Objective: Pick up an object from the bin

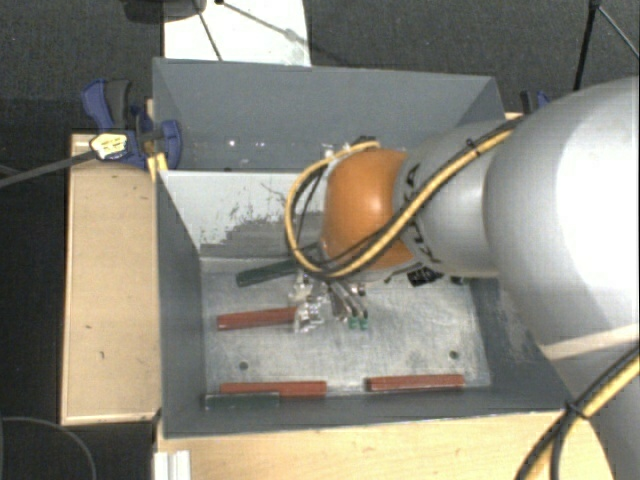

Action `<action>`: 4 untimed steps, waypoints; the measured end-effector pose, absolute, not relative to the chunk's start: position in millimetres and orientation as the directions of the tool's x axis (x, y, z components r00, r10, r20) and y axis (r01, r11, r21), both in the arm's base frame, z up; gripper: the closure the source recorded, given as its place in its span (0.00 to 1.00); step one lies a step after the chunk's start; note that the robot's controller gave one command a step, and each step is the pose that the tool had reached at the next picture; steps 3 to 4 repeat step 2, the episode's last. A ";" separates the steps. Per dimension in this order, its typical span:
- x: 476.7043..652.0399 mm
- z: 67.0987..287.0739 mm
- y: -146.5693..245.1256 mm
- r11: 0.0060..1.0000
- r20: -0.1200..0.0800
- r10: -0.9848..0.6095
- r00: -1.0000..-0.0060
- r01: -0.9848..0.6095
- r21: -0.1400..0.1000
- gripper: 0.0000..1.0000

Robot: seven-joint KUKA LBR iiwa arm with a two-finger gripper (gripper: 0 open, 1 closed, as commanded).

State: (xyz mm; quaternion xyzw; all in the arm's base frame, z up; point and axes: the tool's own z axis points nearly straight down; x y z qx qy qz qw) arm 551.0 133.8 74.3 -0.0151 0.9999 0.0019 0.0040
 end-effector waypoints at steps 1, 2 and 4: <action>551.0 74.3 133.8 1.000 -0.008 -0.031 -0.999 -0.031 0.004 1.00; 561.7 225.7 134.0 1.000 -0.005 0.002 -1.000 0.002 0.001 1.00; 561.7 225.7 134.0 1.000 -0.005 0.002 -1.000 0.002 0.001 1.00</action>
Offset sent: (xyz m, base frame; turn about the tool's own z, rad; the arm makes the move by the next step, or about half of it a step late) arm 0.0093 0.0002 0.1498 0.0375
